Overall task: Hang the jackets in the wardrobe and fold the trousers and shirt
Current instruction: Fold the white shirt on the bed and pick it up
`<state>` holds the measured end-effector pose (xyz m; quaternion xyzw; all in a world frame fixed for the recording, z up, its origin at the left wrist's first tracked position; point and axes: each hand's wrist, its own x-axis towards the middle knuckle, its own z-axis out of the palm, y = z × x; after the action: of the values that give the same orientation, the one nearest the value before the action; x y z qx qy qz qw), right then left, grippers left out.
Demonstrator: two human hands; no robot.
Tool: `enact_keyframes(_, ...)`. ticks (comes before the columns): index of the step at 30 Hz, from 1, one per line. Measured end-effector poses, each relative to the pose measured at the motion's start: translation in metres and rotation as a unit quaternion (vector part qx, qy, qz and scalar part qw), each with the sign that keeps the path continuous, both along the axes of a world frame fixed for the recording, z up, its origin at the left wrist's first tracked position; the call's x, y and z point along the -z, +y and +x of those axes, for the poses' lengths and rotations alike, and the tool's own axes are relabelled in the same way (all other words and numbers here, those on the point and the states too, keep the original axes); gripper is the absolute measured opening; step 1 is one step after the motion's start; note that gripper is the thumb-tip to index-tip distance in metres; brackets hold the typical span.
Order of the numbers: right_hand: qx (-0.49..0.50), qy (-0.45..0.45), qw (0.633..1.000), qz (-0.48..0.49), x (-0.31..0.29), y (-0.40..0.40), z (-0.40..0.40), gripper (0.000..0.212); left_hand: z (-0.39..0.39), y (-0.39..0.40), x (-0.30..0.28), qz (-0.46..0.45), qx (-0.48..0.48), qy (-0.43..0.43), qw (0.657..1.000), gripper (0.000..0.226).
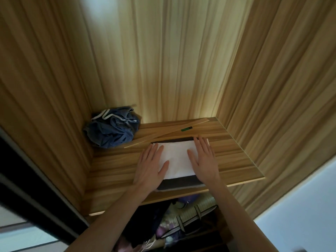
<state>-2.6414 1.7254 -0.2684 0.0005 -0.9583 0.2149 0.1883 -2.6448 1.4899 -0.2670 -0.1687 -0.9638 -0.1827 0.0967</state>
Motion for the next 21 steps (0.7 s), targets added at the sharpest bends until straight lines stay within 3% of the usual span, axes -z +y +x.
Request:
enact_keyframes(14, -0.002, 0.021, 0.998, 0.059, -0.045, -0.126, 0.165, 0.069, 0.136, -0.116, -0.050, -0.013, 0.030, 0.103, 0.994, 0.055)
enact_keyframes(21, 0.011, 0.026, 0.996, 0.085, -0.067, -0.181, 0.261, 0.069, 0.220, -0.161, -0.059, 0.017, 0.057, 0.109, 0.992, 0.052)
